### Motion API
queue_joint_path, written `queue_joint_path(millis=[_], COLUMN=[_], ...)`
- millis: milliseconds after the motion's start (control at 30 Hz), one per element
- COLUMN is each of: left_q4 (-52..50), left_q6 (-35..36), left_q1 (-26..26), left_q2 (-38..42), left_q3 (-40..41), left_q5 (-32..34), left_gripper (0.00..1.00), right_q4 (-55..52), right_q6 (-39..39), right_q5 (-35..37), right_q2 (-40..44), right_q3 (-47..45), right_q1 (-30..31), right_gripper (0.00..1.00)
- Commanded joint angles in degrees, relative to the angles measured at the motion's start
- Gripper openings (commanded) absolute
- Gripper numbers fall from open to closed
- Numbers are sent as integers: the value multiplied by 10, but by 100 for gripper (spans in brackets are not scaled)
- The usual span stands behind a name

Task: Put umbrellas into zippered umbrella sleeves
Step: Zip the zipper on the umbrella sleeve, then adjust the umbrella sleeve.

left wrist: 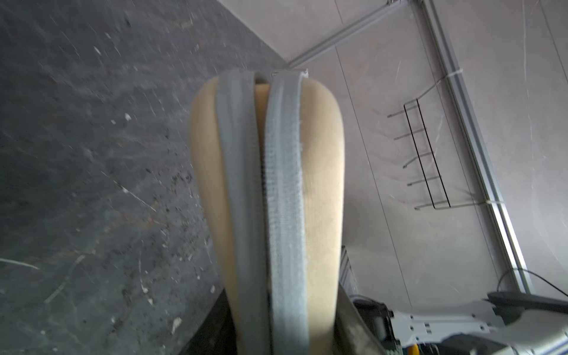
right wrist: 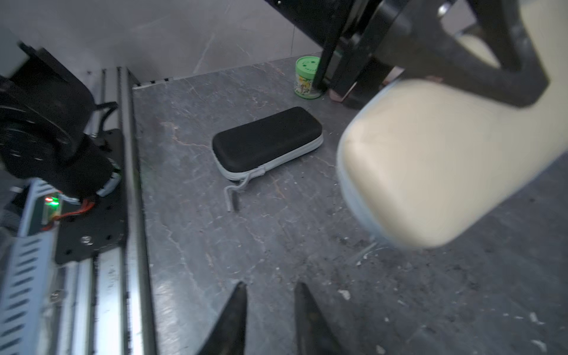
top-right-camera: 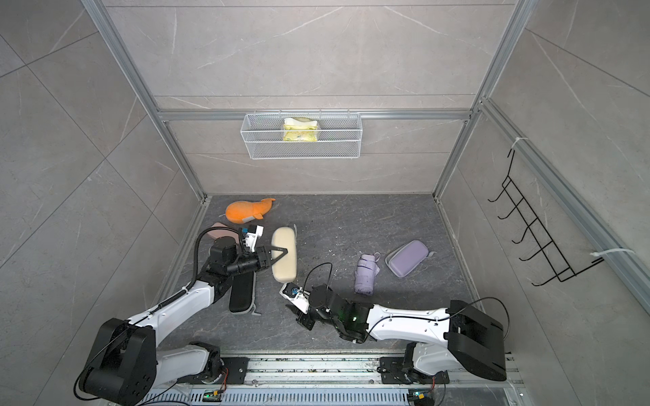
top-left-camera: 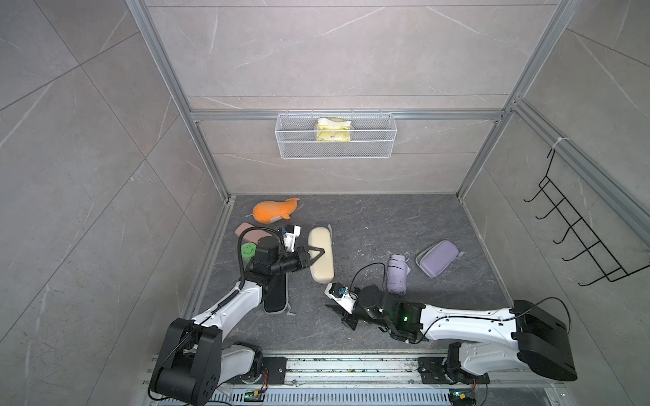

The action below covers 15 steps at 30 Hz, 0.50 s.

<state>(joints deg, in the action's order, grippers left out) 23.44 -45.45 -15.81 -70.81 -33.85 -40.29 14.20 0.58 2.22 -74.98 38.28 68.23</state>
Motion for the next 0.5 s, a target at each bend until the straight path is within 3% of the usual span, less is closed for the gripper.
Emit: queue_joint_path(millis=[0,67,100,133,167,200,233,267,467], left_q4=[132,144,153,165,180,196,210,216,230], left_q6=[-27,-39,-49,-64,-75,-88,-99,-105,-116], left_q1=[7,7,6,4,0,-6,-15,-25,-96], left_q2=[23,29,30,30,30,30,32,34,44], left_q3=[-4,3,6,10,15,21,28,33,48], left_q5=[64,81,90,100,109,123,141,155,246], left_gripper=[0,0,1,2,2,3,4,5,10], right_q4=[-87,-175,-230,-291,-315,-311,-261,-201,73], right_q6=[-94,-184,-228,-264,-276,-293,-319,-353,-526], right_q5=[-24,36,42,3,-47,-125,-198,-234,-330], right_q2=[43,47,37,16,-1,-12,-9,1,-4], right_q3=[17,41,62,93,111,118,103,80,29], right_q1=[-34,-64,-85,-124,-156,-192,-220,-237,-280], right_gripper=[46,59,56,35,22,14,13,18,86])
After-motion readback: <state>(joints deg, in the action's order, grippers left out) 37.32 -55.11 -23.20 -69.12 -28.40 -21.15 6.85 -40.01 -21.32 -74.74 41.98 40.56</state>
